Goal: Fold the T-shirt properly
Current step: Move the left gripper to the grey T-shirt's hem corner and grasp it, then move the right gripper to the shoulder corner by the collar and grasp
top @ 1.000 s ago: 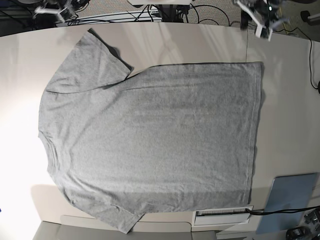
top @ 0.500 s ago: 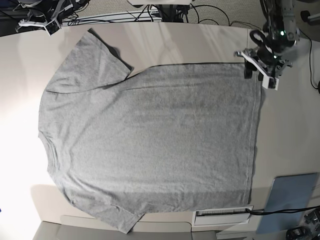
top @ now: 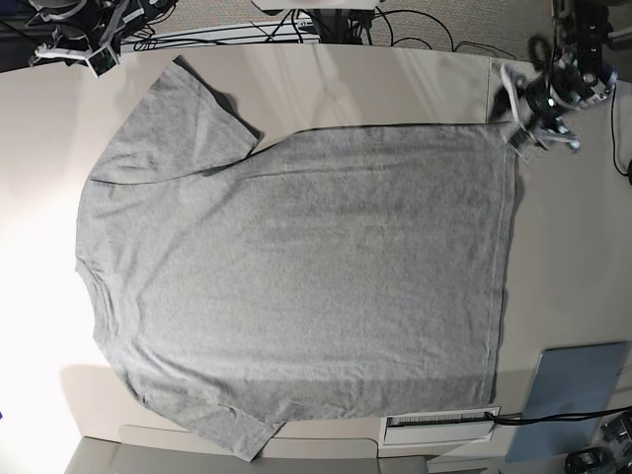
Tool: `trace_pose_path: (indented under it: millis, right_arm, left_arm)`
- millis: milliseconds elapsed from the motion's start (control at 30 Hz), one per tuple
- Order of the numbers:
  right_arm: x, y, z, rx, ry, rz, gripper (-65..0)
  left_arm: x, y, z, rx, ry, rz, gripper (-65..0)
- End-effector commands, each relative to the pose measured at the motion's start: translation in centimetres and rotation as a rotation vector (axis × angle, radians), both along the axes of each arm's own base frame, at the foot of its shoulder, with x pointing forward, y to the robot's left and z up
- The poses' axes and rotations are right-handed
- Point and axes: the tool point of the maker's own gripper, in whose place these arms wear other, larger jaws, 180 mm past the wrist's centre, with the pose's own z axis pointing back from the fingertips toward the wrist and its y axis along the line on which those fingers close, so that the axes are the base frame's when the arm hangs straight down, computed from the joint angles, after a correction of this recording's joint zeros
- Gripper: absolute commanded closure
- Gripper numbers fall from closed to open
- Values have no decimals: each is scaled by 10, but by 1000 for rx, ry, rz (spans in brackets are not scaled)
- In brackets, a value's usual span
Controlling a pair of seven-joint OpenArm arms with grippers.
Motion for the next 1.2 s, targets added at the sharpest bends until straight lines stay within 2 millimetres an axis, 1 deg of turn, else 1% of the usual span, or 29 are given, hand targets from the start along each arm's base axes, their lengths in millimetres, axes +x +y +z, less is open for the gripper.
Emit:
trace_pose_path:
  millis: [0,100,167,233,400,500,667,767,833,967,1000,1067,1100,1167]
  right_arm:
    - [6,0,6,-7,-21,11,-166]
    - [10,-2,6,-13,-29,4,-166]
    - [13,-2,7,-16,-36,2,-166]
    - [14,-3,8,-17,-42,-3,-166]
    - [13,-5,7,-26,-36,-15,-166]
    - [8,-9,5,-42,-6,-29,-166]
    - [5,-11,4,-53,13,-38,-166]
    - [6,-10,4,-49,5,-34,-166]
    - [8,-10,5,-45,-2,-30,-166]
    - [9,-9,5,-42,-8,-26,-166]
    - [9,-9,5,-46,-9,-24,-166]
    - [9,-11,6,-62,-9,-19,-166]
    - [9,-13,6,-74,-9,-14,-166]
    - [11,-15,8,-100,-15,-1,-166]
  left_arm:
    - [-1,8,5,61,-33,-54,-283]
    - [-13,13,0,197,-61,-229,-284]
    - [-15,14,-5,256,-59,-288,-284]
    - [-16,10,-8,279,-53,-325,-284]
    - [-8,-2,-16,354,-93,-409,-284]
    - [1,6,-25,398,-101,-409,-284]
    - [13,31,-44,425,-57,-360,-284]
    - [15,44,-53,436,-28,-336,-284]
    - [11,43,-57,418,-3,-349,-283]
    - [-2,28,-61,359,27,-457,-283]
    - [-4,26,-61,358,26,-480,-276]
    - [-6,24,-61,360,26,-514,-213]
    - [-6,24,-61,365,24,-523,-168]
    - [-6,26,-62,378,27,-529,-57]
